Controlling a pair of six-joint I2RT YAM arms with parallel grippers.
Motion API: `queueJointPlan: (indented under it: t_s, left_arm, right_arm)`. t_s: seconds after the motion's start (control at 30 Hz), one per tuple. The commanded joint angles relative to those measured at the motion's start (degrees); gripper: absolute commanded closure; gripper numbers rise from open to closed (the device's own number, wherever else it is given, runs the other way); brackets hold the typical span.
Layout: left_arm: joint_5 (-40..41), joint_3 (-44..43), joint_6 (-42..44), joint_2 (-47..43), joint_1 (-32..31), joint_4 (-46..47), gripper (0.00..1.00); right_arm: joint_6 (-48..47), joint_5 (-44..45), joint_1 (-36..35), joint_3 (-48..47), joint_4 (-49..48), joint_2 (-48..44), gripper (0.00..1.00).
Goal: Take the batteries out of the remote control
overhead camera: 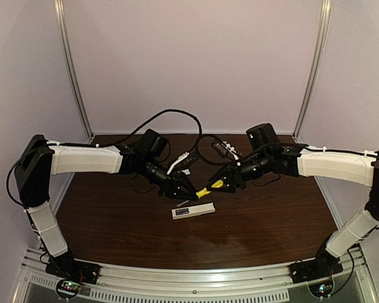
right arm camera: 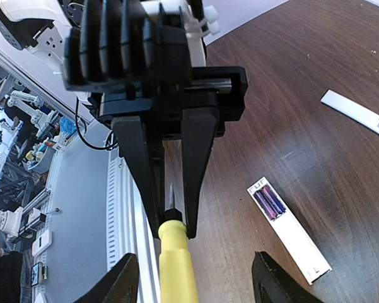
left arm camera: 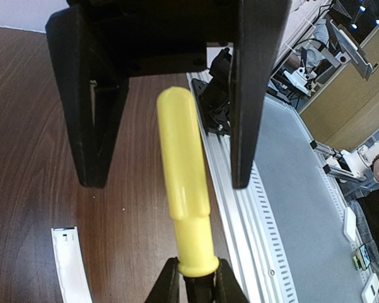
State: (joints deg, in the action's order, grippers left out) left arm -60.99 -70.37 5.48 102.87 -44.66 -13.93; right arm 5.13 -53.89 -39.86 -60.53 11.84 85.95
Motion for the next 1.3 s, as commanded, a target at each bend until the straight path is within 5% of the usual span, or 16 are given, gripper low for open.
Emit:
queueJointPlan:
  t_s: [0.0, 0.9, 1.13, 1.27]
  left_arm:
    - [-1.7, -2.1, 0.2, 0.4, -0.1, -0.4, 1.0]
    - [-1.3, -3.2, 1.5, 1.1, -0.2, -2.8, 1.0]
    - [-2.1, -3.2, 2.1, 1.4, -0.2, -3.8, 1.0]
    - [-2.8, -3.1, 2.5, 1.5, -0.2, -4.3, 1.0]
  right_arm:
    - [-1.1, -1.5, -1.0, -2.0, 1.1, 1.9, 0.4]
    - [-3.7, -3.7, -3.2, -4.0, 4.7, 4.6, 0.8]
    - [-3.7, -3.5, -3.3, -4.1, 4.5, 4.2, 0.57]
    - [-3.6, -3.0, -3.3, -3.9, 4.1, 3.4, 0.57]
